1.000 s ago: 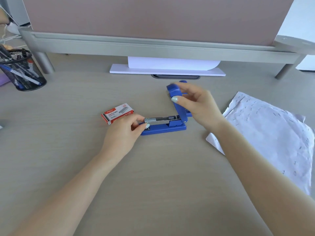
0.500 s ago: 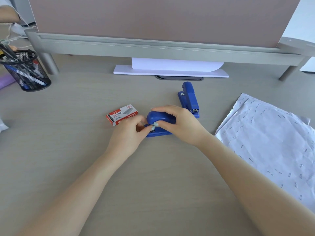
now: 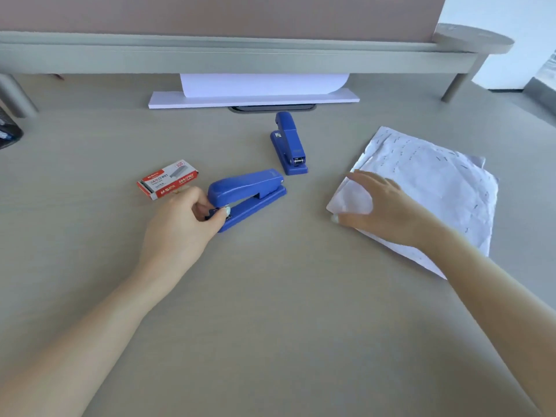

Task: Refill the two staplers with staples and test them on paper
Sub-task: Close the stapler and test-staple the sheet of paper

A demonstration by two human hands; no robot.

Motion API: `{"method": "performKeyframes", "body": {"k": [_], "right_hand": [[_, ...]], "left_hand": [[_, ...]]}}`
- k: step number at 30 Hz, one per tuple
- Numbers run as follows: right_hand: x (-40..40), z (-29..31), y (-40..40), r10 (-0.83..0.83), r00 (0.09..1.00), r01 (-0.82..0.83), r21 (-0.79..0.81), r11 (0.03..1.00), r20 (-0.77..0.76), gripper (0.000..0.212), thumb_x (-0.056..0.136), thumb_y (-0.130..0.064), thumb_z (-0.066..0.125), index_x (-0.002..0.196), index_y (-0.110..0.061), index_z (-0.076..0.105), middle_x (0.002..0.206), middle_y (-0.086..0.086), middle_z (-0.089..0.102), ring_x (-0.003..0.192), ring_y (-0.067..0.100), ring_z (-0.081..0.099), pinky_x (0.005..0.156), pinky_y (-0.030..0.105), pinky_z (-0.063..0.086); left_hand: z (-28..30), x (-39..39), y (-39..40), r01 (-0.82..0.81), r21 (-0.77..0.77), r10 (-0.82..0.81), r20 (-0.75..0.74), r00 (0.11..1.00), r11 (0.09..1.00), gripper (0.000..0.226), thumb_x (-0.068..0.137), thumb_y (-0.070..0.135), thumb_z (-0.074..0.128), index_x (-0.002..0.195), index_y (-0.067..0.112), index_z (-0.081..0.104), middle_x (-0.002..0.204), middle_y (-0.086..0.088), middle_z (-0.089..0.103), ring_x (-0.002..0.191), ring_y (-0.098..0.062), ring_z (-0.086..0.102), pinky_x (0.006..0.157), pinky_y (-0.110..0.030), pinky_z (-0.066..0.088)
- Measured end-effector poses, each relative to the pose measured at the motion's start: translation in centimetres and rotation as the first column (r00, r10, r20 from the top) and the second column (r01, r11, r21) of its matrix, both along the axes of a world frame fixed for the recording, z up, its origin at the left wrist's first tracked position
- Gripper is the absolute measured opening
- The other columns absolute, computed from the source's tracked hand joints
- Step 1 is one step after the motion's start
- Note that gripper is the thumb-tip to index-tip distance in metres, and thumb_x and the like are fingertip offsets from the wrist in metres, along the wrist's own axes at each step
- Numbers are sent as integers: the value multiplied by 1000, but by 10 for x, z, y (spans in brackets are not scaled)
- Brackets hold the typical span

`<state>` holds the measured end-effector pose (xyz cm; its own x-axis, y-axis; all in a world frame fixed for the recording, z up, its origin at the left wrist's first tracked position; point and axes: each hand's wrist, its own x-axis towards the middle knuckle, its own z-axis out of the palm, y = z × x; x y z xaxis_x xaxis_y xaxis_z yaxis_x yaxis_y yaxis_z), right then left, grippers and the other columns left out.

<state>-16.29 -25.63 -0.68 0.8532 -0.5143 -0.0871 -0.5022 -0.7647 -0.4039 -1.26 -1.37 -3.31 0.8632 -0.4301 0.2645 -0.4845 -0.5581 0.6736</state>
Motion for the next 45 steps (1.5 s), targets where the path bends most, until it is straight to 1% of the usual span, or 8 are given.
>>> {"method": "performKeyframes", "body": {"k": [8, 13, 18, 22, 25, 29, 35, 45], "right_hand": [[-23, -9, 14, -115, 962, 122, -16, 992, 249, 17, 85, -30, 53, 82, -18, 65, 92, -5, 68, 88, 21, 61, 71, 30, 48], [-25, 3, -4, -209, 949, 145, 259, 955, 237, 25, 86, -25, 55, 68, -9, 61, 60, -9, 63, 63, 11, 61, 63, 26, 44], [-17, 14, -27, -120, 967, -31, 572, 820, 224, 19, 91, -26, 54, 94, -16, 71, 95, -10, 71, 80, 8, 65, 78, 24, 50], [7, 13, -37, 136, 972, -181, 241, 954, 192, 34, 84, -29, 64, 115, -40, 55, 120, -20, 52, 111, 1, 47, 92, 21, 35], [26, 6, -37, 307, 948, -296, 115, 948, -87, 52, 78, -40, 66, 125, -45, 44, 132, -16, 44, 128, 8, 30, 115, 36, 12], [44, 10, -38, 341, 935, -340, 28, 940, -98, 33, 77, -42, 68, 106, -32, 57, 105, -11, 48, 103, 8, 33, 107, 31, 17], [58, 9, -49, 359, 933, -358, 54, 932, 0, 13, 83, -37, 64, 90, -26, 61, 101, -20, 53, 90, -18, 42, 107, 32, 21], [68, 16, -33, 125, 922, -229, 254, 940, 367, 28, 95, -27, 46, 68, -24, 51, 59, -11, 42, 47, 3, 32, 43, 13, 27]], "left_hand": [[8, -36, -24, 373, 191, -402, 152, 903, 908, 32, 70, 33, 72, 72, 15, 45, 85, 8, 45, 73, -17, 45, 60, -27, 36], [21, -4, -38, 427, 437, -577, 304, 758, 791, 84, 58, 59, 69, 128, 32, 30, 147, -1, 22, 119, -16, 27, 99, -33, 26], [32, 12, -67, 453, 678, -790, 329, 517, 579, 85, 59, 75, 42, 133, 33, 38, 150, 7, 30, 134, -13, 16, 111, -35, -3], [26, 8, -81, 510, 609, -773, 307, 555, 608, 66, 55, 77, 43, 93, 24, 55, 117, 10, 61, 128, -8, 38, 111, -27, -7], [20, 4, -81, 474, 546, -688, 295, 664, 691, 61, 54, 75, 47, 73, 17, 46, 75, 6, 57, 81, -14, 56, 109, -25, 12], [14, -1, -71, 359, 464, -545, 368, 753, 809, 61, 54, 72, 50, 65, 12, 44, 55, 3, 47, 54, -22, 42, 56, -14, 26], [16, -1, -49, 212, 384, -367, 393, 843, 898, 47, 66, 47, 72, 63, 9, 44, 51, 1, 43, 52, -26, 43, 45, -19, 14], [7, 1, -37, 116, 307, -239, 402, 884, 945, 39, 70, 43, 72, 69, 9, 54, 54, -3, 55, 52, -26, 50, 48, -13, 15]]}}
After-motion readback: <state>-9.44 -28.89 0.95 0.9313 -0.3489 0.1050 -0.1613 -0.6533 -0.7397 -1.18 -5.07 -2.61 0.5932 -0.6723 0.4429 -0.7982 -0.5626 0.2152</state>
